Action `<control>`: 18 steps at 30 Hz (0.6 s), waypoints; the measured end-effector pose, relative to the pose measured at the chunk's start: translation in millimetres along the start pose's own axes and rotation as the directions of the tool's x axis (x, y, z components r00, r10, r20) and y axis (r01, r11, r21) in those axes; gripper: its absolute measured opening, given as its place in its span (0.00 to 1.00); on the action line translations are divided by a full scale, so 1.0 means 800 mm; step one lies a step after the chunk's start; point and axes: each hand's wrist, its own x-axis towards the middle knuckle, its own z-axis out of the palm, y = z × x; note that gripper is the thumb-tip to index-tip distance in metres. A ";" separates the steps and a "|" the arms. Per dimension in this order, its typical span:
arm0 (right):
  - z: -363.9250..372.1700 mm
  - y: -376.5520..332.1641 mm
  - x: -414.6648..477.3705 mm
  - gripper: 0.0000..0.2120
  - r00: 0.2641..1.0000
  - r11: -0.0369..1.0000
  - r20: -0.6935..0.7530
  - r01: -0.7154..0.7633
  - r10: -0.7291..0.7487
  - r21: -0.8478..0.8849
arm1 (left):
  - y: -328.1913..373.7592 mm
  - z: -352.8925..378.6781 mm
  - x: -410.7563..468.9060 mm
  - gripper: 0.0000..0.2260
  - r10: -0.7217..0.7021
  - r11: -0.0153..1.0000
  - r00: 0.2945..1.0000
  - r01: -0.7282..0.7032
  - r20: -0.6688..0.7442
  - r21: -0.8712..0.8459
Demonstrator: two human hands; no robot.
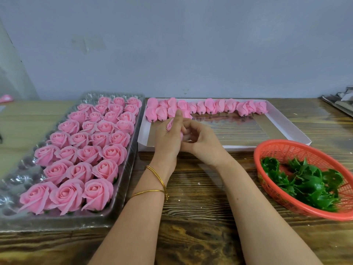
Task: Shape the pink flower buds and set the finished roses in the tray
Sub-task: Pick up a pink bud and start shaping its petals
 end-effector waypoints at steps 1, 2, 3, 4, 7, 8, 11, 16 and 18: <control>0.000 0.002 0.001 0.18 1.000 1.000 -0.010 0.002 -0.002 -0.005 | 0.000 0.000 0.000 0.23 0.002 1.000 1.000 -0.002 0.001 0.000; 0.000 0.003 0.002 0.19 1.000 1.000 -0.017 0.004 -0.004 -0.009 | 0.000 -0.001 -0.001 0.24 0.006 1.000 1.000 -0.006 0.004 0.002; 0.000 0.004 0.003 0.19 1.000 1.000 -0.019 0.010 -0.010 -0.014 | -0.001 -0.001 -0.001 0.25 0.015 1.000 1.000 -0.015 0.010 0.003; -0.001 0.005 0.003 0.18 1.000 1.000 -0.014 0.017 -0.017 -0.019 | -0.001 -0.001 -0.001 0.25 0.024 1.000 1.000 -0.024 0.017 0.003; -0.003 0.006 0.003 0.16 1.000 1.000 0.012 0.021 -0.021 -0.007 | 0.000 -0.002 -0.001 0.20 0.046 0.999 0.998 -0.046 0.043 0.009; -0.003 0.006 0.002 0.16 1.000 1.000 0.022 0.019 -0.019 0.003 | 0.000 -0.002 -0.001 0.16 0.054 0.998 0.997 -0.054 0.049 0.011; -0.003 0.005 0.002 0.19 0.999 1.000 0.042 0.011 -0.011 0.014 | 0.000 -0.005 -0.002 0.13 0.066 0.997 0.995 -0.069 0.071 0.034; -0.002 0.003 0.000 0.18 0.998 0.999 0.067 0.002 -0.005 0.054 | 0.000 -0.006 0.000 0.17 0.060 0.997 0.997 -0.062 0.040 0.037; -0.002 0.003 0.000 0.16 0.998 0.997 0.059 -0.005 0.000 0.071 | -0.002 -0.005 0.002 0.20 0.028 0.999 0.999 -0.029 0.020 0.026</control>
